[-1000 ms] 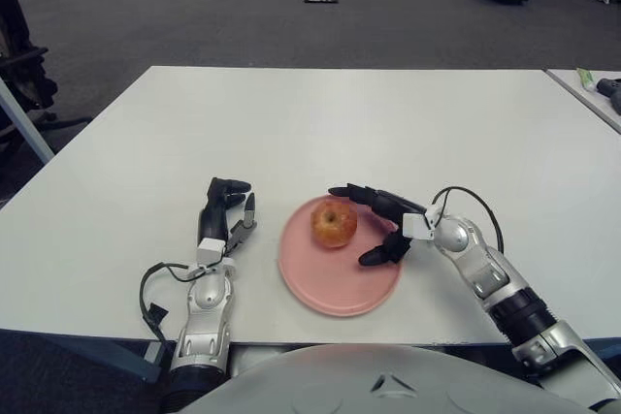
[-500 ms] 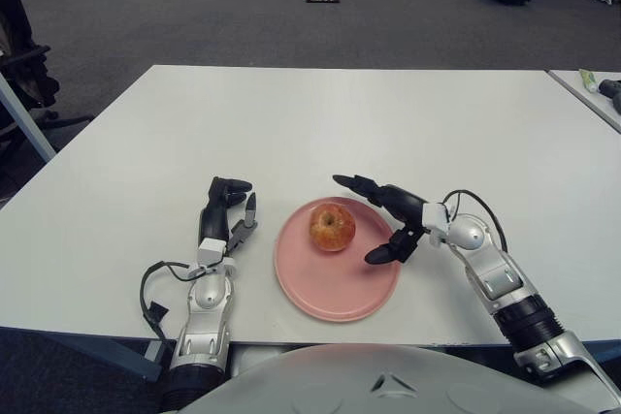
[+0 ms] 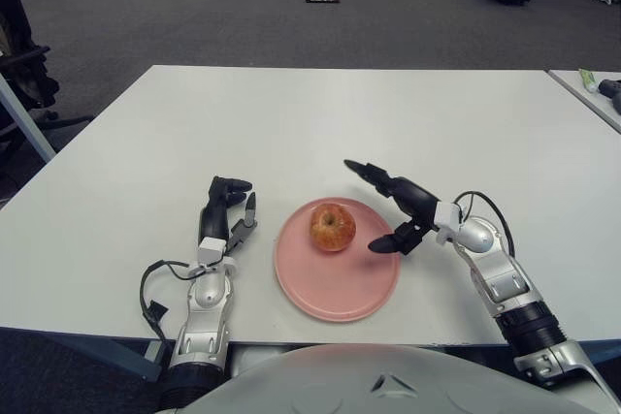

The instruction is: Put the apple into the plate.

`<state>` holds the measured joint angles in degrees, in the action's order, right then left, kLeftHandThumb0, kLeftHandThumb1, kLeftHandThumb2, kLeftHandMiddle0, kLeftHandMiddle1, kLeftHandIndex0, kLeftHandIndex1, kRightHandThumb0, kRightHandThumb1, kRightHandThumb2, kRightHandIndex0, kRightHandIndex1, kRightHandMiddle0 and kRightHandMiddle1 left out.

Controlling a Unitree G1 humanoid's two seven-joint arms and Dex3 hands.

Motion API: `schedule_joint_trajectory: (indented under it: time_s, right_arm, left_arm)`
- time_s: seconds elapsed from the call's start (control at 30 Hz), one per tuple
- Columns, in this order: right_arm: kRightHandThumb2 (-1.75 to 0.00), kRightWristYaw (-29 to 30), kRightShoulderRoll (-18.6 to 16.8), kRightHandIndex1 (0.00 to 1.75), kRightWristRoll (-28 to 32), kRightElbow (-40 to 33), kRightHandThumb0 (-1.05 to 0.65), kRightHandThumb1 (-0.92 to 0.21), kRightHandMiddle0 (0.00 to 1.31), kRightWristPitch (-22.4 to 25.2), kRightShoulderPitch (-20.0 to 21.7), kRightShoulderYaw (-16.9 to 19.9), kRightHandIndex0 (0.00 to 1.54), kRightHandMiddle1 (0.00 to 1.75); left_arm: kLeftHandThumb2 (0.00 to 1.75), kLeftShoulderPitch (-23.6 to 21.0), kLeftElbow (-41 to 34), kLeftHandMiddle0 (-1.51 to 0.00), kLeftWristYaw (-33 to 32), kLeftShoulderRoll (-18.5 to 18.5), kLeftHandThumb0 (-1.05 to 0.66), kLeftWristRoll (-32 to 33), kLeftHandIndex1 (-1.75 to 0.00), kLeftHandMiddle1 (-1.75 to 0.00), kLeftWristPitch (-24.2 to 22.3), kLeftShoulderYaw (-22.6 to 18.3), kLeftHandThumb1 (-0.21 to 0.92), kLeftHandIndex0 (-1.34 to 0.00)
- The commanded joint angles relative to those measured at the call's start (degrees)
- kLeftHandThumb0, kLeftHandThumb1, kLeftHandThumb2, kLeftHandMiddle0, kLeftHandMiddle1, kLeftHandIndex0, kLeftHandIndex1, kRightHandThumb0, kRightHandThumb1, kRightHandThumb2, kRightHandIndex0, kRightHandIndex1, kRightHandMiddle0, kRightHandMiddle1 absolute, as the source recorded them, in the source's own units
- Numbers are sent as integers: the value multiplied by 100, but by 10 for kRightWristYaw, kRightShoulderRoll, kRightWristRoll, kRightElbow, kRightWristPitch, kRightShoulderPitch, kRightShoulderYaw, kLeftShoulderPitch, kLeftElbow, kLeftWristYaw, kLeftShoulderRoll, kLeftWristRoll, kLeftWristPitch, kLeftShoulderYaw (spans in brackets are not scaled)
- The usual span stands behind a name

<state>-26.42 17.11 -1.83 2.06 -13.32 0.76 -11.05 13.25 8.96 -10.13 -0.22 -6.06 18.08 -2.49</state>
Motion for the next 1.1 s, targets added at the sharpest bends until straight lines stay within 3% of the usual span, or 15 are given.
schedule_joint_trajectory:
  time_s: [0.0, 0.2, 0.33, 0.57, 0.83, 1.07]
  right_arm:
    - [-48, 46, -29, 0, 23, 8, -98, -70, 0, 1, -12, 34, 0, 0]
    - [-58, 133, -91, 0, 30, 11, -84, -88, 1, 7, -21, 71, 0, 1]
    - [-72, 182, -122, 8, 27, 16, -73, -91, 0, -3, -23, 91, 9, 38]
    - [-79, 256, -177, 62, 35, 14, -63, -92, 0, -6, -41, 119, 1, 81]
    - [-90, 304, -214, 87, 28, 40, -53, -85, 0, -45, -67, 132, 5, 108]
    - [-95, 323, -216, 101, 11, 63, -51, -83, 0, -55, -79, 132, 15, 127]
  left_arm:
    - [67, 5, 20, -50, -1, 2, -36, -2, -175, -154, -17, -4, 82, -26]
    - [68, 4, 20, -51, -2, 1, -36, -2, -175, -154, -18, -4, 81, -26]
    - [69, 4, 17, -51, -2, 1, -36, -2, -175, -154, -24, -4, 81, -26]
    - [68, 5, 15, -52, 1, 2, -36, 0, -175, -154, -26, -5, 81, -26]
    - [66, 6, 10, -54, 1, 4, -36, -2, -175, -151, -27, -4, 82, -25]
    - [64, 7, 5, -53, 3, 2, -36, 1, -175, -146, -25, -3, 84, -24]
